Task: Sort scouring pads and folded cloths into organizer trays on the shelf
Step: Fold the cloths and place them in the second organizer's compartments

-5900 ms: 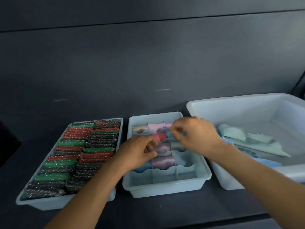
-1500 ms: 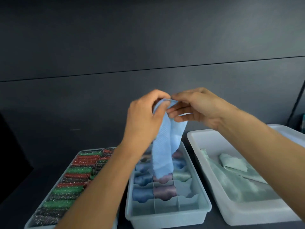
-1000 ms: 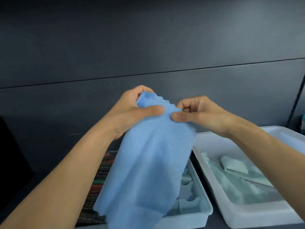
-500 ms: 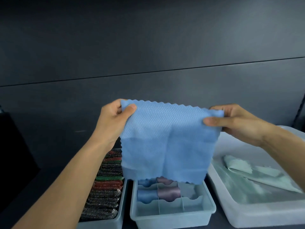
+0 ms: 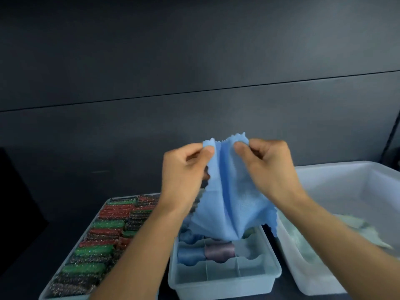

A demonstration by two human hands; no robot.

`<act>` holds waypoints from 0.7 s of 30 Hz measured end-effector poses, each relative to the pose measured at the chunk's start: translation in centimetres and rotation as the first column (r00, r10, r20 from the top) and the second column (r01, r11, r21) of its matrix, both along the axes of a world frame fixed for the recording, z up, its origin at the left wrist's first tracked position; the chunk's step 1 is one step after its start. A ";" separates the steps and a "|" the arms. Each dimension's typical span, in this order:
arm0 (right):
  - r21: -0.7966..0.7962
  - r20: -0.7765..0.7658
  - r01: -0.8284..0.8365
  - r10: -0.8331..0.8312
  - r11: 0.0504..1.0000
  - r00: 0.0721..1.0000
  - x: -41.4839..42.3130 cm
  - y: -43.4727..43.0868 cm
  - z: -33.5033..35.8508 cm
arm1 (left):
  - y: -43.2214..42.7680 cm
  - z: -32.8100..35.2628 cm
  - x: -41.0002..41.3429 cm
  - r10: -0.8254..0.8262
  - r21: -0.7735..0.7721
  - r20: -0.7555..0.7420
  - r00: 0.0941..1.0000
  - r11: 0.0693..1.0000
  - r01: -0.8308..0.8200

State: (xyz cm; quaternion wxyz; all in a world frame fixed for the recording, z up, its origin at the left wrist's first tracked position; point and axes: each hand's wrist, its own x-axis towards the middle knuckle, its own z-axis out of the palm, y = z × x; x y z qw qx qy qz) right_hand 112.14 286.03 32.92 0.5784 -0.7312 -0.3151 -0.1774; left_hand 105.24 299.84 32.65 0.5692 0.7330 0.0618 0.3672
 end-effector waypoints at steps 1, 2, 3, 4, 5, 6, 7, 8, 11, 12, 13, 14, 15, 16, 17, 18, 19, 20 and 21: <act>-0.006 0.017 -0.014 0.014 1.000 1.000 -0.2 0.5 -0.1 | -0.6 -0.1 0.0 -0.022 0.002 0.005 1.000 1.000 0.022; -0.008 0.019 -0.027 0.027 1.000 0.999 -0.2 0.8 -0.2 | -1.0 -0.2 0.1 -0.035 0.007 0.016 0.999 0.999 0.035; -0.007 0.007 -0.045 0.045 0.999 0.999 -0.3 1.1 -0.3 | -1.3 -0.3 0.2 -0.036 0.010 0.028 0.999 0.999 0.036; 0.003 -0.007 -0.065 0.065 0.998 0.998 -0.3 1.3 -0.3 | -1.5 -0.3 0.3 -0.030 0.011 0.037 0.999 1.000 0.030; 0.023 -0.028 -0.095 0.096 0.995 0.995 -0.4 1.4 -0.3 | -1.9 -0.2 0.2 -0.027 0.003 0.044 0.999 1.000 0.027; 0.053 -0.054 -0.133 0.136 0.990 0.989 -0.5 1.4 -0.3 | -2.2 -0.2 0.2 -0.041 -0.020 0.057 0.998 0.999 0.043; 0.081 -0.082 -0.168 0.175 0.982 0.981 -0.6 1.4 -0.3 | -2.6 -0.2 0.0 -0.075 -0.063 0.070 0.995 0.995 0.079; 0.102 -0.115 -0.194 0.205 0.976 0.972 -0.6 1.4 -0.3 | -2.9 -0.2 -0.1 -0.122 -0.112 0.076 0.990 0.985 0.130; 0.183 -0.185 -0.202 0.236 0.962 0.954 0.1 1.2 -0.4 | -3.4 -0.8 -0.7 -0.240 -0.185 0.090 0.967 0.950 0.253; 0.205 -0.203 -0.189 0.230 0.960 0.952 0.4 1.1 -0.5 | -3.2 -1.2 -0.8 -0.209 -0.183 0.110 0.972 0.957 0.227; 0.218 -0.222 -0.180 0.228 0.959 0.948 0.6 0.9 -0.5 | -2.8 -1.7 -1.0 -0.130 -0.181 0.132 0.983 0.972 0.153; 0.232 -0.238 -0.184 0.240 0.955 0.941 0.9 0.7 -0.6 | -2.1 -2.3 -0.9 -0.013 -0.183 0.143 0.990 0.982 0.040; 0.249 -0.251 -0.205 0.268 0.947 0.930 1.1 0.5 -0.7 | -1.3 -2.9 -0.7 0.101 -0.201 0.128 0.987 0.977 -0.074; 0.260 -0.263 -0.233 0.301 0.937 0.917 1.2 0.3 -0.8 | -0.4 -3.4 -0.3 0.171 -0.232 0.087 0.981 0.962 -0.148; 0.262 -0.271 -0.263 0.332 0.929 0.903 1.2 0.2 -0.8 | 0.3 -3.8 0.0 0.171 -0.268 0.017 0.985 0.950 -0.160; 0.257 -0.274 -0.290 0.358 0.922 0.893 1.2 0.0 -0.9 | 0.9 -3.9 0.2 0.101 -0.312 -0.055 0.993 0.943 -0.113; 0.252 -0.273 -0.315 0.380 0.915 0.884 1.2 -0.1 -1.0 | 1.2 -4.0 0.4 0.000 -0.344 -0.110 0.994 0.938 -0.038; 0.252 -0.273 -0.334 0.397 0.908 0.876 1.2 -0.1 -1.0 | 1.4 -4.1 0.6 -0.100 -0.353 -0.130 0.986 0.934 0.048; 0.254 -0.276 -0.346 0.410 0.903 0.869 1.2 -0.2 -1.0 | 1.4 -4.3 0.8 -0.177 -0.349 -0.124 0.976 0.929 0.124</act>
